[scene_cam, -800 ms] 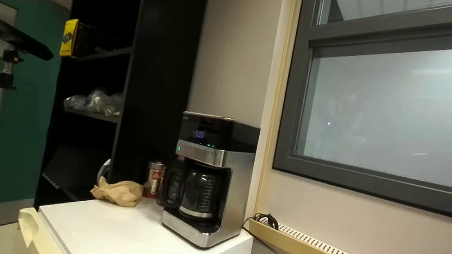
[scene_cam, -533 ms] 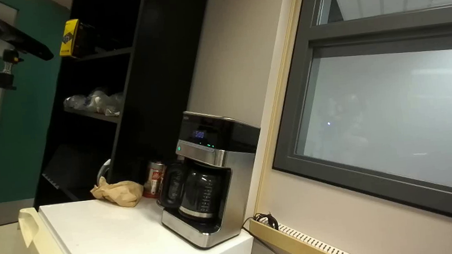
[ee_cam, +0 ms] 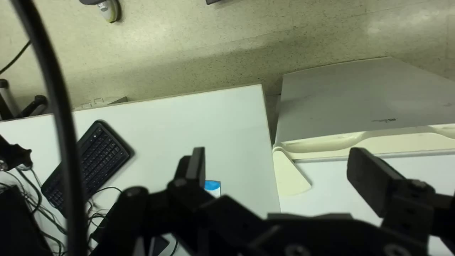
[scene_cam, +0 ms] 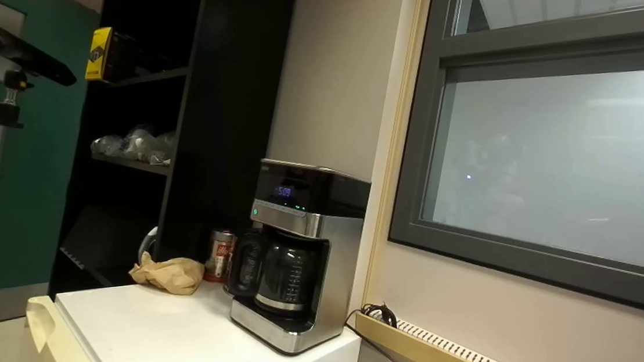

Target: Press the button on the coffee machine

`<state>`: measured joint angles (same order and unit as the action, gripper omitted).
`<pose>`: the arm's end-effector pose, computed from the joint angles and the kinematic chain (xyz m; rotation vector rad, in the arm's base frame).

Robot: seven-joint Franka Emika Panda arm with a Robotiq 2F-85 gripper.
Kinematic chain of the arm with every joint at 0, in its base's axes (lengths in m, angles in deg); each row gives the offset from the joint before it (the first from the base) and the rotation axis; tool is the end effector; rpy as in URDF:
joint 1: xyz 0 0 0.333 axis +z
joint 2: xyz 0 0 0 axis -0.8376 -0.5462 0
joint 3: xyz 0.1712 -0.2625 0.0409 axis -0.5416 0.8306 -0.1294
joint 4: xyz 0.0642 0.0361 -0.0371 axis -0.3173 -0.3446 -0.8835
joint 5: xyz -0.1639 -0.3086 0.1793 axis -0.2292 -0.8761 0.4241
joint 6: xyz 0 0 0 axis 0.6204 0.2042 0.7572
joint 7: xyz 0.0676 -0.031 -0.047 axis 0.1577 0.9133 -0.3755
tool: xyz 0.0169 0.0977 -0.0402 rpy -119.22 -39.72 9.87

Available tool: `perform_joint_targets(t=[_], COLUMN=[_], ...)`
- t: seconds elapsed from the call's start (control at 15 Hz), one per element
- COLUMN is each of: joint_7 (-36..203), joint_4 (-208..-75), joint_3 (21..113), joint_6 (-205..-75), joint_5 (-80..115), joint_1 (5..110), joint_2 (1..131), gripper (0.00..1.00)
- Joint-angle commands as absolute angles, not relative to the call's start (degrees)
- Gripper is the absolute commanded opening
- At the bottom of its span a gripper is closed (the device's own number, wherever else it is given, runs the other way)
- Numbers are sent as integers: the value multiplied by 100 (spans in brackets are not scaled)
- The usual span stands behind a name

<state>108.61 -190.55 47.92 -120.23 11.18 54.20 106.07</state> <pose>0.4022 0.0800 0.4308 2.8576 -0.3651 0.0243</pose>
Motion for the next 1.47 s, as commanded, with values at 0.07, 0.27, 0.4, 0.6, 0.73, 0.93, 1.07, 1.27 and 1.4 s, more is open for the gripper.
perform_joint_targets(t=[0.07,0.27,0.4,0.6,0.73,0.93,1.07,1.27,1.4], joint_7=[10336,9858,9495,9036,8818,8602,8575,8672,8798], joint_4=[-19003,-18960,-18954,-18925,-18866,-18767,-18696,-18560,-18426], joint_3=[4882,4961,5041,5157,5250,5383,5475,5625,5726], joint_6=[-11505,-11412,-11538,-11707,-11911,-12302,-12614,-13180,-13605], joint_5=[242,-435,-898,-1655,-2219,-3149,-3828,-4851,-5447], joint_1=[5509,5533,5556,5579,5617,5652,5684,5712,5717], joint_2=[10400,10174,10035,9795,9582,9235,9030,8730,8508], gripper=[100,100,100,100,89,58,43,21,6])
